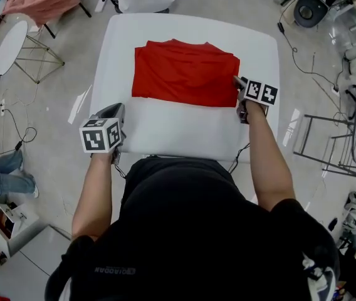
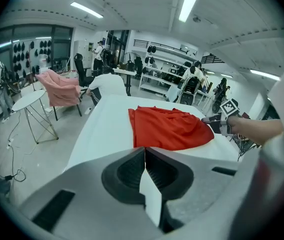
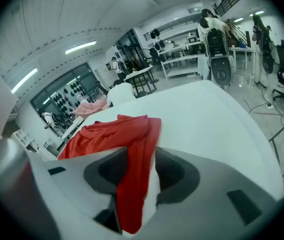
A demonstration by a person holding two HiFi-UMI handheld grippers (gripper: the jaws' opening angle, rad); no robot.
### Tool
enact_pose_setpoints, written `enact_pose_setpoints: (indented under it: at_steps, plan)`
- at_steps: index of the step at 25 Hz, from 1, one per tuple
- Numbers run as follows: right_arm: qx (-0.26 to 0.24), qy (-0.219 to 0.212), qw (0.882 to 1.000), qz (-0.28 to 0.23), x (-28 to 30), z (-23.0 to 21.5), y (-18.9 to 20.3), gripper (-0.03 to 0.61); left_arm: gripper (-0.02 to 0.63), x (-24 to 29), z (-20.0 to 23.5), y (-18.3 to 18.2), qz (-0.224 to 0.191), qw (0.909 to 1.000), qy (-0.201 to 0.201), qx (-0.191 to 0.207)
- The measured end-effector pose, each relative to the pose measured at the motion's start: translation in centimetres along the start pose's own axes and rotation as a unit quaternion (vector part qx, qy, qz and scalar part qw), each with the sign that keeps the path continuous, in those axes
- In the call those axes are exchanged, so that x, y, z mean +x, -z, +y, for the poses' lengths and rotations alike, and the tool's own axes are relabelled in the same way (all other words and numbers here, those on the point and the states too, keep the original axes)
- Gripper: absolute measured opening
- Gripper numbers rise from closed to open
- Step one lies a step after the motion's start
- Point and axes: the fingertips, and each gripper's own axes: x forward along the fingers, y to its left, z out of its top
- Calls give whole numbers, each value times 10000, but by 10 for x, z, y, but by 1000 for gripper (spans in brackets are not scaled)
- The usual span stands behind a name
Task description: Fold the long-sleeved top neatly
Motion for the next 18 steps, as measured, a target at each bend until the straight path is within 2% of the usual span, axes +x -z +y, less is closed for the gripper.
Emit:
enact_pose_setpoints:
  at_steps: [5, 9, 12, 14, 16, 18]
  plan:
    - [405, -24, 9982, 433, 21, -7, 15, 191, 8, -6, 1, 9, 35, 9999, -86, -114]
    - [180, 223, 9980, 558, 26, -14, 18, 111, 8, -5, 2, 13, 60, 9998, -106, -145]
    - [610, -178, 9967, 506, 27, -15, 18, 52, 8, -4, 2, 14, 87, 9999, -79, -112]
    - [967, -505, 9932, 414, 23, -15, 16, 46, 8, -2, 0, 12, 100, 9999, -13, -57]
    - [974, -561, 9931, 343, 17, -16, 15, 44, 8, -1, -1, 10, 122, 9999, 59, 24]
    - [853, -442, 9950, 272, 7, -21, 14, 44, 8, 1, -2, 8, 151, 9998, 124, 106]
